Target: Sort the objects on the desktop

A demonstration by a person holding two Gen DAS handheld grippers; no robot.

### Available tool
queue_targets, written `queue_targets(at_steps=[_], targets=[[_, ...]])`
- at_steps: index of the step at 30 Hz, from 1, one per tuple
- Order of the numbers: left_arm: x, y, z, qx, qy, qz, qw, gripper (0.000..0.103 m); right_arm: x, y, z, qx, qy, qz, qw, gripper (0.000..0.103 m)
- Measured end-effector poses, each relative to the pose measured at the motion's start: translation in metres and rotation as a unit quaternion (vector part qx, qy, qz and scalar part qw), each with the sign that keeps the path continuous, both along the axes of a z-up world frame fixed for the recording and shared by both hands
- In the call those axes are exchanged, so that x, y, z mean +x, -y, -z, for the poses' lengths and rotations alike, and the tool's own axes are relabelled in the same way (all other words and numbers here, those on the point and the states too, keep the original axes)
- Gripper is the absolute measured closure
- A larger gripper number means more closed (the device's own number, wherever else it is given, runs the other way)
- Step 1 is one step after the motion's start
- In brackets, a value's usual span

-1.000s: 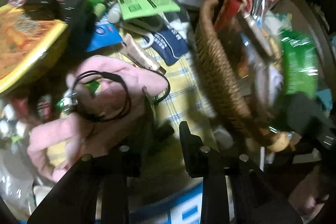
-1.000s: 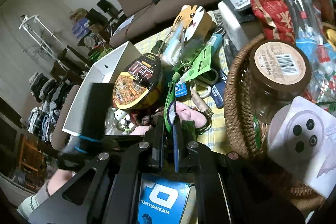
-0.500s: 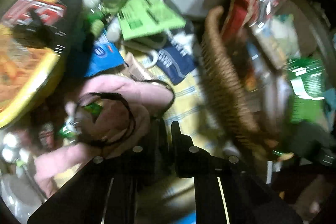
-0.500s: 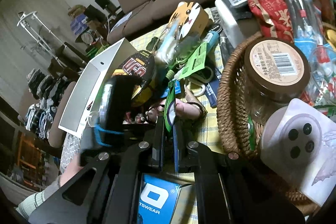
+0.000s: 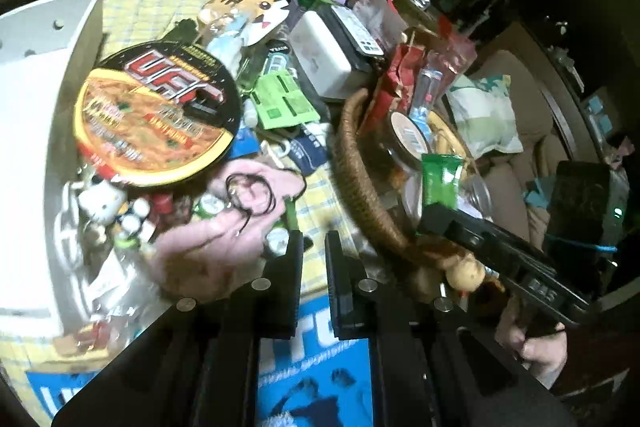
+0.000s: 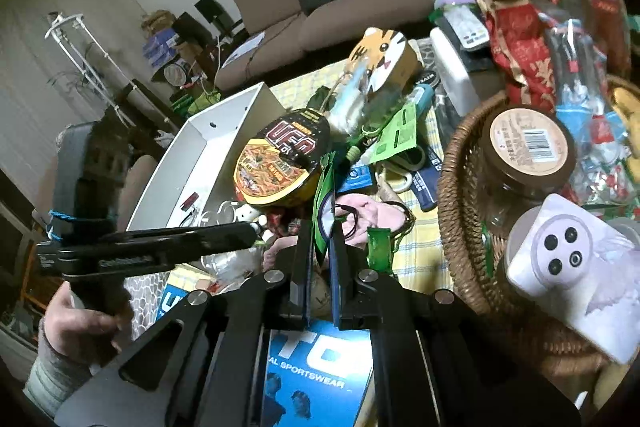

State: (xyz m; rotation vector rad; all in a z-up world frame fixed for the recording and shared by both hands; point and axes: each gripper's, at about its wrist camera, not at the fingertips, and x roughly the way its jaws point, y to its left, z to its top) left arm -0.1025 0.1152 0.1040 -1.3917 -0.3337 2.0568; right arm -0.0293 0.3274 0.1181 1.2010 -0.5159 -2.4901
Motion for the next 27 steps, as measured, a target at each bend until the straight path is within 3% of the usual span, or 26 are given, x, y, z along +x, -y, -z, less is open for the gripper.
queue_targets(at_steps=[1, 3, 5, 7, 10, 15, 16, 17, 18, 20, 23, 25, 27], targets=[[0.003, 0.005, 0.004, 0.012, 0.005, -0.002, 0.9999, 0.094, 0.002, 0.004, 0.001, 0.001, 0.003, -0.002, 1.000, 0.096], [0.007, 0.013, 0.008, 0.037, 0.013, -0.007, 0.9992, 0.079, 0.005, 0.014, 0.003, -0.004, 0.003, -0.015, 1.000, 0.096], [0.007, 0.024, 0.010, 0.094, 0.033, -0.017, 0.9948, 0.039, 0.007, 0.033, 0.003, -0.007, 0.002, -0.041, 0.999, 0.096], [0.009, 0.033, 0.007, 0.135, 0.032, -0.030, 0.9899, 0.030, 0.009, 0.050, 0.002, 0.009, -0.002, -0.057, 0.998, 0.096], [0.007, 0.034, 0.002, 0.147, 0.015, -0.030, 0.9886, 0.022, 0.008, 0.074, 0.006, 0.032, 0.002, -0.077, 0.996, 0.096], [0.001, 0.031, 0.013, 0.132, 0.018, -0.012, 0.9910, 0.022, 0.006, 0.107, 0.013, 0.046, 0.004, -0.108, 0.993, 0.096], [0.001, 0.033, 0.014, 0.131, 0.015, -0.011, 0.9912, 0.027, 0.006, 0.111, 0.013, 0.046, 0.003, -0.112, 0.993, 0.096], [0.000, 0.032, 0.017, 0.130, 0.016, -0.007, 0.9914, 0.049, 0.005, 0.114, 0.013, 0.047, 0.003, -0.115, 0.992, 0.096], [-0.001, 0.030, 0.022, 0.127, 0.020, -0.001, 0.9917, 0.061, 0.003, 0.118, 0.014, 0.048, 0.002, -0.116, 0.992, 0.096], [-0.002, 0.031, 0.028, 0.118, 0.019, -0.004, 0.9928, 0.073, 0.001, 0.122, 0.015, 0.048, 0.002, -0.119, 0.992, 0.096], [-0.005, 0.041, 0.032, 0.133, 0.017, -0.025, 0.9907, 0.078, -0.001, 0.125, 0.018, 0.051, 0.000, -0.119, 0.992, 0.096], [-0.007, 0.047, 0.032, 0.140, 0.015, -0.033, 0.9895, 0.078, -0.002, 0.125, 0.019, 0.050, 0.003, -0.116, 0.992, 0.092], [-0.011, 0.053, 0.034, 0.155, 0.022, -0.038, 0.9870, 0.078, -0.004, 0.119, 0.021, 0.049, 0.015, -0.111, 0.993, 0.071]])
